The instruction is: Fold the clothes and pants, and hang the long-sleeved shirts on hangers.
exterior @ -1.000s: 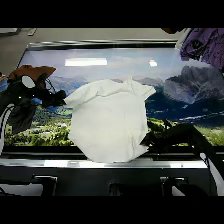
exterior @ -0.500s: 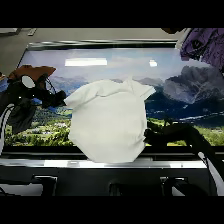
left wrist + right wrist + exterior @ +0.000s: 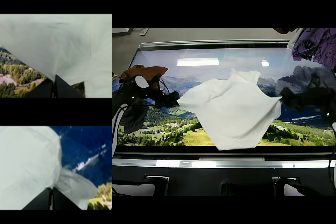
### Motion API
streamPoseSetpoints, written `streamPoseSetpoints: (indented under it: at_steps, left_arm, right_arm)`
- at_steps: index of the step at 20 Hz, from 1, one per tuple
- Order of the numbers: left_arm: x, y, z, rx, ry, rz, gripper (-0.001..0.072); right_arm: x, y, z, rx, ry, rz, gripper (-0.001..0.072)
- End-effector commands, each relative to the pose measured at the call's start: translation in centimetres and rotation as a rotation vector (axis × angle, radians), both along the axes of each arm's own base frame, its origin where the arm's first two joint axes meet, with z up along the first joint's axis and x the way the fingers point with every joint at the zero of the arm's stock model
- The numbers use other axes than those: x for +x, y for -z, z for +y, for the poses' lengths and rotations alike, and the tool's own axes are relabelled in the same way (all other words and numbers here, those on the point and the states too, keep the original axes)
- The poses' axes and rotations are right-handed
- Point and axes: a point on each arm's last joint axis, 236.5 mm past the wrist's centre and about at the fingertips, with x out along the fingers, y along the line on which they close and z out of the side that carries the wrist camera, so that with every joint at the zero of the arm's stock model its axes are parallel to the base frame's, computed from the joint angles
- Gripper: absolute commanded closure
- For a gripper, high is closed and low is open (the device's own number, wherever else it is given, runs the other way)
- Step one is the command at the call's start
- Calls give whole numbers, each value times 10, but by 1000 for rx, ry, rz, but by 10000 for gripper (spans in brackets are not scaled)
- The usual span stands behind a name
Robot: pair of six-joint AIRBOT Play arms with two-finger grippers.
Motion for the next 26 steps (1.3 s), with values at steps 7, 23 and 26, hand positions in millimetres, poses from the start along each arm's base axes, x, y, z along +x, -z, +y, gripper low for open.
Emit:
streamPoseSetpoints:
  at_steps: [7,23,26]
  left_arm:
    - [-6,1,-8,8,29,16,692]
    - [-6,1,-7,7,25,18,692]
    - [-6,2,-7,8,25,19,692]
  right_arm:
    - [-24,0,-17,-174,-360,133,350]
    - [-212,125,131,260,-180,335,220]
    - [-212,142,143,250,-153,373,235]
